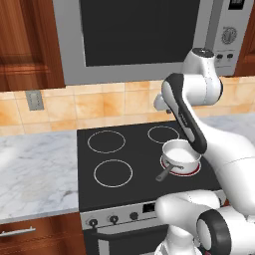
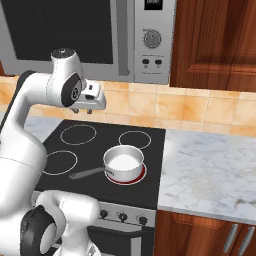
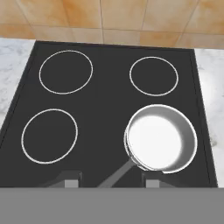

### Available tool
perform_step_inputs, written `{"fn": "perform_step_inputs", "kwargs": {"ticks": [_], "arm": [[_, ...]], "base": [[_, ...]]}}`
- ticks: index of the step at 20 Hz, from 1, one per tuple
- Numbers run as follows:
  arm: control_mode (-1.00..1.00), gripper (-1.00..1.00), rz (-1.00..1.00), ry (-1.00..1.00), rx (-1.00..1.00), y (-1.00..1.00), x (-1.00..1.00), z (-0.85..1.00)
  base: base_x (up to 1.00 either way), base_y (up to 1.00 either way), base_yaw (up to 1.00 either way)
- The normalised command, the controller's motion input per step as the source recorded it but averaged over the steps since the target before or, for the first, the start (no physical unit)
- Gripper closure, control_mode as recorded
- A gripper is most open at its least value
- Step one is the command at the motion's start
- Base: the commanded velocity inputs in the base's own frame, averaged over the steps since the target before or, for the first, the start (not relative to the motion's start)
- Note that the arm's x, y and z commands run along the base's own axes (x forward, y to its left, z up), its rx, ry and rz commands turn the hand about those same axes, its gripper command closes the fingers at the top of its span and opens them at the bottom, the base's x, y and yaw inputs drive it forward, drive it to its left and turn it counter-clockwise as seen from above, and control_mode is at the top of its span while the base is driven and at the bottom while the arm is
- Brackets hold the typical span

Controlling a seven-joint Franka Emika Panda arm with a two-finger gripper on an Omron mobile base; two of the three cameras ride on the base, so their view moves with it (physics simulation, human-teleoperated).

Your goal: Turn off the front right burner of the stove.

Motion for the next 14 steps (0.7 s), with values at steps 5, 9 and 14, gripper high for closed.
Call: {"fn": "perform_step_inputs", "kwargs": {"ticks": [5,9,14], "arm": [[-1.0,-1.0,0.0,-0.03,0.02,-0.2,-0.36,-0.03],[-1.0,-1.0,0.0,-0.05,0.0,-0.34,-0.79,-0.14],[-1.0,-1.0,0.0,-0.02,0.0,-0.4,-0.67,-0.22]], "base": [[0.0,0.0,0.0],[0.0,0.0,0.0],[0.0,0.0,0.0]]}}
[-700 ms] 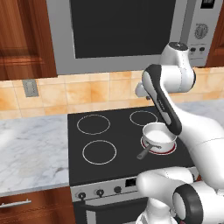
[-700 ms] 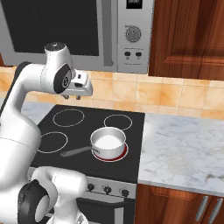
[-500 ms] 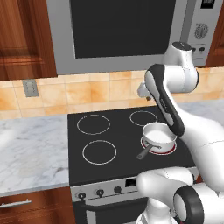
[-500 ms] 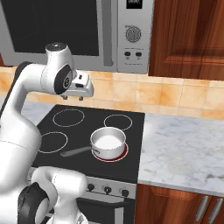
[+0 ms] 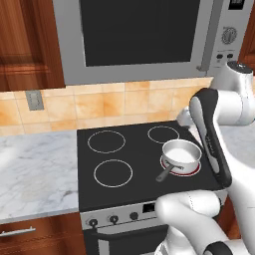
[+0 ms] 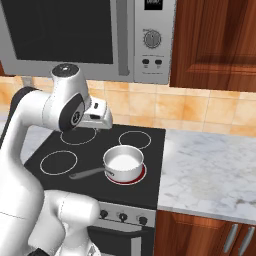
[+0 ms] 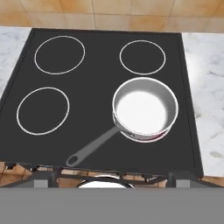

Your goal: Turn off the front right burner of the stove.

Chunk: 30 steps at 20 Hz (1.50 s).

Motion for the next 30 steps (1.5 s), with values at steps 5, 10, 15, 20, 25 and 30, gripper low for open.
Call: {"fn": "perform_step_inputs", "kwargs": {"ticks": [5,10,15,20,25,30], "arm": [[-1.0,-1.0,0.0,0.0,0.0,-0.4,-0.5,-0.21],[-1.0,-1.0,0.05,0.0,0.0,-0.36,-0.45,-0.23],[-1.0,-1.0,0.19,-0.25,0.0,-0.1,-0.22,-0.51],[-1.0,-1.0,0.25,-0.42,-0.05,-0.06,-0.16,-0.7],[-1.0,-1.0,0.21,-0.33,-0.16,-0.19,-0.07,-0.74],[-1.0,-1.0,0.17,-0.41,-0.13,-0.29,-0.19,-0.69]], "base": [[0.0,0.0,0.0],[0.0,0.0,0.0],[0.0,0.0,0.0],[0.0,0.0,0.0],[0.0,0.0,0.0],[0.0,0.0,0.0]]}}
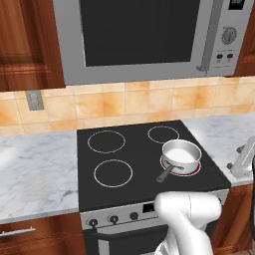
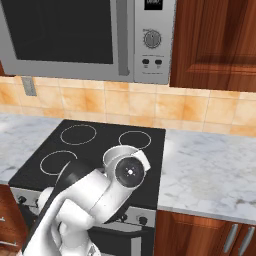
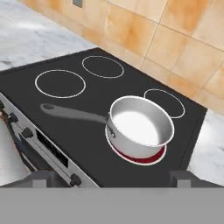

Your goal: Turn off the front right burner of the stove.

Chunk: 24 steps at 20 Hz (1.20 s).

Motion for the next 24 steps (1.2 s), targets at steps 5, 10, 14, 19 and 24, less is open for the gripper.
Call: {"fn": "perform_step_inputs", "kwargs": {"ticks": [5,10,14,19,24], "arm": [[-1.0,-1.0,0.19,-0.49,-0.17,-0.08,-0.29,-0.85],[-1.0,-1.0,0.18,-0.33,-0.14,-0.18,-0.2,-0.87],[-1.0,-1.0,0.11,-0.27,-0.1,-0.26,-0.33,-0.83],[-1.0,-1.0,0.04,-0.14,-0.01,-0.03,-0.06,-0.56],[-1.0,-1.0,0.02,-0.11,0.0,0.0,0.06,-0.41]], "base": [[0.0,0.0,0.0],[0.0,0.0,0.0],[0.0,0.0,0.0],[0.0,0.0,0.0],[0.0,0.0,0.0]]}}
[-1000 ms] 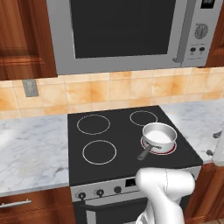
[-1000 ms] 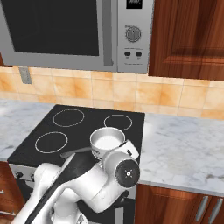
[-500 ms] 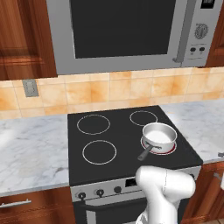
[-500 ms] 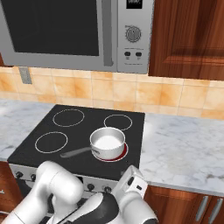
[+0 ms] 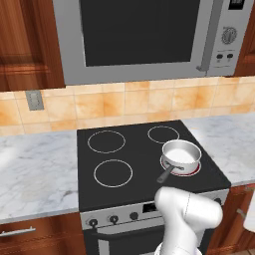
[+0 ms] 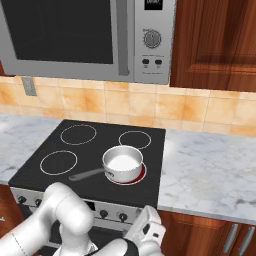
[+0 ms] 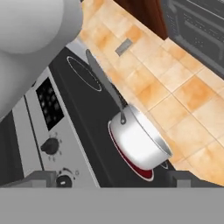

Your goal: Turn off the front right burner of the stove.

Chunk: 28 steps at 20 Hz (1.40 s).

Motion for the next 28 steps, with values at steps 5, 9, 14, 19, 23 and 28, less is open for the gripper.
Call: {"fn": "perform_step_inputs", "kwargs": {"ticks": [5,9,14,19,23,28], "arm": [[-1.0,-1.0,0.0,-0.19,0.0,0.0,0.0,-0.56],[-1.0,-1.0,0.0,-0.17,-0.01,0.0,0.28,-0.47],[-1.0,-1.0,0.0,-0.11,-0.03,0.0,0.44,-0.25],[-1.0,-1.0,0.0,-0.1,-0.04,0.0,0.2,-0.28],[-1.0,-1.0,0.0,-0.1,-0.11,-0.04,0.01,-0.4],[-1.0,-1.0,-0.03,-0.01,-0.1,-0.12,0.23,-0.35]], "base": [[0.0,0.0,0.0],[0.0,0.0,0.0],[0.0,0.0,0.0],[0.0,0.0,0.0],[0.0,0.0,0.0],[0.0,0.0,0.0]]}}
